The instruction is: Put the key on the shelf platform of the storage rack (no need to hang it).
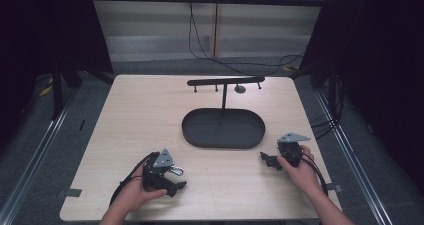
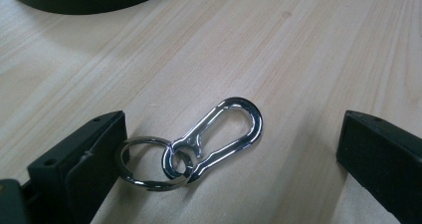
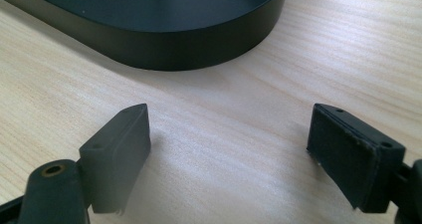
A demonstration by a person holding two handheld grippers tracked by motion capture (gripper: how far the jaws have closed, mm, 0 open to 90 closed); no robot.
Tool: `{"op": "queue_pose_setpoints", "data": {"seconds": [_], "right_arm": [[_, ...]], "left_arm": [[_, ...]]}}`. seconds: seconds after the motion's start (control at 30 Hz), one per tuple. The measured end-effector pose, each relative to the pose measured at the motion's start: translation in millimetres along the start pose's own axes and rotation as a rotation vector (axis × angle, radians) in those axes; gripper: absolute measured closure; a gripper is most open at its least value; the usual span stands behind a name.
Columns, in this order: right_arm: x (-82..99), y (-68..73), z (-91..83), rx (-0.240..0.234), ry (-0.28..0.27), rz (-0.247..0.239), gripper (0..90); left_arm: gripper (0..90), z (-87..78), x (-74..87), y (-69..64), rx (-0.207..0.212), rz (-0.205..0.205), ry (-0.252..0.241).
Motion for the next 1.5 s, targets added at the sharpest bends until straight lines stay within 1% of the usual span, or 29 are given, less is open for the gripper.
{"op": "queue_pose_setpoints", "data": {"seconds": [0.2, 0.23, 0.27, 0.33, 0.37, 0.4, 0.43, 0.47, 0.5, 0.53, 0.63, 0.73, 0.77, 0.8, 0.83, 0.87, 0.93, 0.97, 1.03, 1.07, 1.2, 1.23, 1.27, 1.3, 1.33, 1.37, 1.4, 1.43, 1.5], "right_arm": [[-0.2, -0.4, 0.2, 0.003, 0.002, 0.005, 15.5], [-0.2, -0.5, 0.2, 0.003, 0.002, 0.004, 15.5], [-0.2, -0.5, 0.2, 0.003, 0.002, 0.004, 15.5], [-0.2, -0.5, 0.2, 0.003, 0.002, 0.005, 15.5], [-0.2, -0.6, 0.2, 0.003, 0.002, 0.005, 15.5], [-0.2, -0.6, 0.2, 0.003, 0.002, 0.005, 15.5], [-0.2, -0.6, 0.2, 0.002, 0.002, 0.005, 15.5], [-0.2, -0.6, 0.2, 0.002, 0.002, 0.005, 15.5], [-0.2, -0.6, 0.2, 0.003, 0.002, 0.004, 15.5], [-0.2, -0.6, 0.2, 0.003, 0.002, 0.004, 15.5], [-0.2, -0.6, 0.2, 0.002, 0.002, 0.005, 15.5], [-0.2, -0.6, 0.2, 0.002, 0.002, 0.005, 15.5], [-0.2, -0.6, 0.2, 0.002, 0.002, 0.005, 15.5], [-0.2, -0.6, 0.2, 0.002, 0.002, 0.005, 15.5], [-0.2, -0.6, 0.2, 0.002, 0.002, 0.005, 15.5], [-0.2, -0.5, 0.2, 0.002, 0.002, 0.005, 15.5], [-0.2, -0.6, 0.2, 0.002, 0.002, 0.005, 15.5], [-0.2, -0.6, 0.2, 0.002, 0.002, 0.005, 15.5], [-0.2, -0.6, 0.2, 0.002, 0.002, 0.005, 15.5], [-0.2, -0.6, 0.2, 0.002, 0.002, 0.005, 15.5], [-0.2, -0.6, 0.2, 0.002, 0.002, 0.005, 15.4], [-0.2, -0.6, 0.2, 0.002, 0.002, 0.005, 15.4], [-0.2, -0.6, 0.2, 0.002, 0.002, 0.005, 15.4], [-0.2, -0.5, 0.2, 0.002, 0.002, 0.005, 15.5], [-0.2, -0.5, 0.2, 0.002, 0.002, 0.005, 15.5], [-0.2, -0.6, 0.2, 0.002, 0.002, 0.005, 15.4], [-0.2, -0.6, 0.2, 0.002, 0.002, 0.005, 15.4], [-0.2, -0.6, 0.2, 0.002, 0.003, 0.005, 15.4], [-0.2, -0.6, 0.2, 0.002, 0.002, 0.005, 15.4]], "left_arm": [[0.3, -0.8, 0.7, 0.6, -0.004, 0.006, 0.005], [0.9, -1.7, 1.5, 0.5, 0.001, -0.001, 0.0], [2.9, -1.7, 1.5, 0.5, 0.001, -0.001, 0.0], [12.4, -5.4, 2.6, 3.4, -0.004, -0.008, 0.003], [17.3, -10.4, 3.6, 6.9, -0.01, -0.027, 0.02], [17.4, -10.4, 3.6, 6.9, -0.01, -0.027, 0.02], [17.3, -13.6, 4.2, 8.3, -0.014, -0.028, 0.068], [17.1, -13.6, 4.2, 8.3, -0.014, -0.028, 0.068], [17.2, -15.8, 4.7, 8.6, -0.016, -0.028, 0.099], [17.3, -15.8, 4.7, 8.6, -0.016, -0.028, 0.099], [18.2, -18.9, 3.1, 7.5, -0.009, -0.021, 0.161], [18.7, -19.1, 2.3, 7.3, -0.004, -0.014, 0.173], [19.5, -19.6, 0.7, 7.7, -0.004, -0.015, 0.194], [20.5, -19.6, 0.7, 7.7, -0.004, -0.015, 0.194], [21.7, -20.7, -1.1, 8.4, -0.004, -0.012, 0.222], [22.7, -21.3, -2.2, 9.2, -0.01, -0.008, 0.235], [24.1, -21.5, -3.3, 9.7, -0.016, -0.015, 0.236], [24.1, -22.3, -5.4, 12.3, -0.021, 0.0, 0.259], [24.2, -23.4, -8.3, 13.8, -0.024, 0.003, 0.267], [24.7, -23.4, -8.3, 13.8, -0.024, 0.003, 0.267], [27.5, -26.4, -16.0, 13.9, -0.009, 0.011, 0.301], [28.3, -26.2, -20.5, 13.9, -0.004, 0.027, 0.342], [28.8, -26.2, -20.5, 13.9, -0.004, 0.027, 0.342], [29.3, -26.4, -26.9, 12.5, -0.015, 0.049, 0.375], [30.0, -26.4, -26.9, 12.5, -0.015, 0.049, 0.375], [30.2, -26.3, -32.4, 11.8, -0.002, 0.062, 0.395], [30.6, -26.3, -32.4, 11.8, -0.002, 0.062, 0.395], [31.4, -25.8, -35.8, 12.3, 0.002, 0.076, 0.416], [32.7, -25.3, -37.7, 12.0, 0.004, 0.082, 0.427]]}}
Point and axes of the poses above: each handheld gripper's, and its own axes: z roughly forward along the jaws, x roughly out of its underside, y roughly to its left, the point moved 4 cm from there along z, roughly forward along the jaws, and after that the axes turned 13 degrees about y, right-handed, at the moved point
